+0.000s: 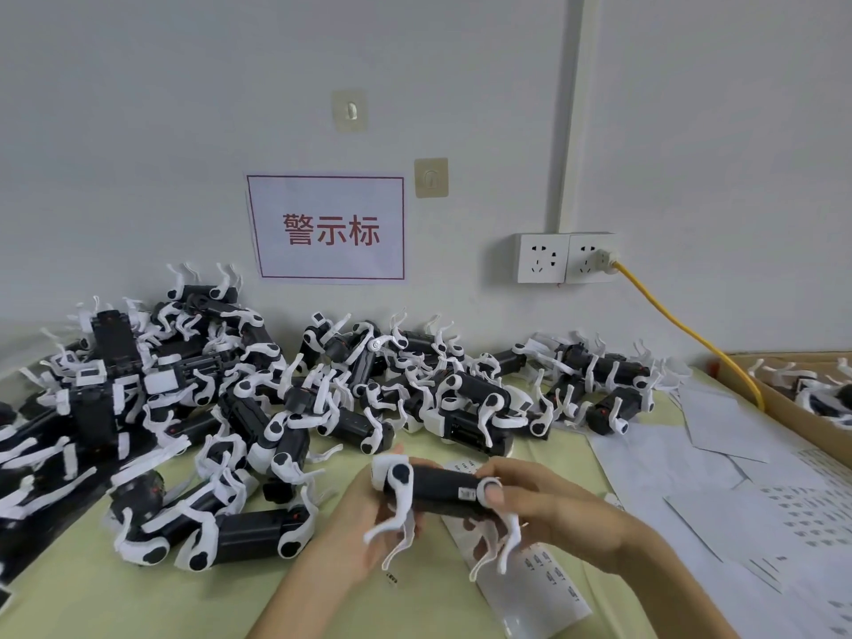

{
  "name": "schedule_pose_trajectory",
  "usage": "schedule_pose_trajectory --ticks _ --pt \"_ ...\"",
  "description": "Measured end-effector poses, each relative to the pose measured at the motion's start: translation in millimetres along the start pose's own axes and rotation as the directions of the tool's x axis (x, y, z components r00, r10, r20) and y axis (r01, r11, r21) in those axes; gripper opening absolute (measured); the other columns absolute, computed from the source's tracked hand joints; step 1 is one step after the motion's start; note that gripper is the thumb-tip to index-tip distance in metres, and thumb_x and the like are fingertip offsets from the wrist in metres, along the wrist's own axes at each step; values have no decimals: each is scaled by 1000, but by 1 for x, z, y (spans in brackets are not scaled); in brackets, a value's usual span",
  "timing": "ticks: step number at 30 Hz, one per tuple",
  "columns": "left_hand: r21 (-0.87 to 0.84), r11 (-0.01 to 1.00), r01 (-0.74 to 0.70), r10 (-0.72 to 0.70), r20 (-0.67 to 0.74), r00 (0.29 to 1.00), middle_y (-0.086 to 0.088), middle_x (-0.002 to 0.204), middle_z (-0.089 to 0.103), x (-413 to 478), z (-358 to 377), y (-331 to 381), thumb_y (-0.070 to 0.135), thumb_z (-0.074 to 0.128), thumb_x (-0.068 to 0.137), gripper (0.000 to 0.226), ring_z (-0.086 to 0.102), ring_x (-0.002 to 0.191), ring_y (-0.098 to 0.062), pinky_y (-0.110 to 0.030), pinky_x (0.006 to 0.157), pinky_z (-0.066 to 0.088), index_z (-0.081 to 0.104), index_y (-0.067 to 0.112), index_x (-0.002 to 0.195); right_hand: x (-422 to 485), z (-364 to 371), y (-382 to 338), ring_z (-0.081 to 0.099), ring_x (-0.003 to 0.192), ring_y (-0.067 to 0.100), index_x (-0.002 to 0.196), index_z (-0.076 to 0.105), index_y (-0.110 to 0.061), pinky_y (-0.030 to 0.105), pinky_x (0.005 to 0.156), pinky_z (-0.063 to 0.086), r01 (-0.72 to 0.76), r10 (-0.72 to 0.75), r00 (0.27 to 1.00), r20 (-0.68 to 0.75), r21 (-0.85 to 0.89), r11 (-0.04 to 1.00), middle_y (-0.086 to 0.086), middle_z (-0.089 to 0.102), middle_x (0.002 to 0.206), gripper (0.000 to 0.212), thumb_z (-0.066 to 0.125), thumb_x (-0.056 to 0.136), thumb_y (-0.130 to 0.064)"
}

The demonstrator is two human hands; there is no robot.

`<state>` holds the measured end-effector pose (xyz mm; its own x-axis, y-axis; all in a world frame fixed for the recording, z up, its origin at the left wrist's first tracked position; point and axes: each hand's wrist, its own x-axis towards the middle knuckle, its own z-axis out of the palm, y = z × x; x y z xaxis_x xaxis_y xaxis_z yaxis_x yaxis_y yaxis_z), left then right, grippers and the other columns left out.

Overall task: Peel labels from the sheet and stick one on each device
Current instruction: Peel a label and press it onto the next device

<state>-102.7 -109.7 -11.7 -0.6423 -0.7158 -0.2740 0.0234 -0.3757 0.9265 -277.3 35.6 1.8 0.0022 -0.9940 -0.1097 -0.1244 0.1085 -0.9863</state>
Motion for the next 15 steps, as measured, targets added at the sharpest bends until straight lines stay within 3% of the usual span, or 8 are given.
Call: schedule_pose_trajectory --ticks 4,6,7,9,10,11,13,15 --pt "-69 997 -37 37 -1 999 -20 92 70 -2 -6 -4 30 40 109 37 46 42 -19 -31 51 37 65 2 109 0 -15 -4 63 81 33 133 57 -2 34 67 60 7 73 971 -229 329 944 17 61 94 71 71 87 -54" --pt "-54 994 -93 91 -35 995 -16 85 73 2 -2 -5 31 36 109 42 38 43 -16 -33 55 35 66 2 109 -6 -34 -5 63 76 30 136 51 3 31 59 60 158 99 916 -390 575 803 20 54 103 77 71 84 -49" --pt "-58 993 -98 95 -50 994 -15 82 73 4 -5 -6 29 37 109 40 39 43 -16 -34 56 35 66 2 109 -12 -45 -5 66 81 30 138 50 5 31 62 62 304 65 887 -457 684 663 18 55 110 79 70 83 -49" --pt "-74 991 -110 104 -82 991 -13 77 70 4 -6 -3 26 37 109 37 41 42 -15 -34 57 35 66 2 107 -29 -66 -4 69 111 33 145 45 2 37 86 61 582 -118 812 -571 782 223 17 58 134 77 67 89 -47" --pt "-83 990 -117 108 -97 989 -12 74 69 5 -7 -4 25 37 109 36 42 41 -15 -33 56 34 66 3 105 -39 -76 -3 63 125 35 147 42 1 40 98 55 637 -217 756 -617 771 29 20 55 144 77 65 92 -47" --pt "-88 989 -121 111 -103 988 -10 72 69 8 -8 -4 24 37 108 35 42 41 -14 -33 56 34 66 4 104 -48 -83 -1 58 132 34 149 41 -2 42 103 51 667 -282 703 -653 743 -60 20 53 148 76 64 93 -47" --pt "-86 988 -127 118 -102 988 -9 70 69 9 -7 -3 24 38 107 34 43 45 -16 -34 57 35 66 5 102 -53 -92 4 58 132 30 150 43 -7 39 103 49 741 -258 640 -723 670 -41 16 56 147 69 59 96 -48" --pt "-83 988 -128 120 -99 988 -9 70 70 12 -7 -6 25 39 107 34 42 50 -18 -34 58 35 66 5 101 -47 -91 10 67 120 24 146 50 -9 34 97 49 748 -149 658 -738 664 12 12 63 139 57 51 101 -44"
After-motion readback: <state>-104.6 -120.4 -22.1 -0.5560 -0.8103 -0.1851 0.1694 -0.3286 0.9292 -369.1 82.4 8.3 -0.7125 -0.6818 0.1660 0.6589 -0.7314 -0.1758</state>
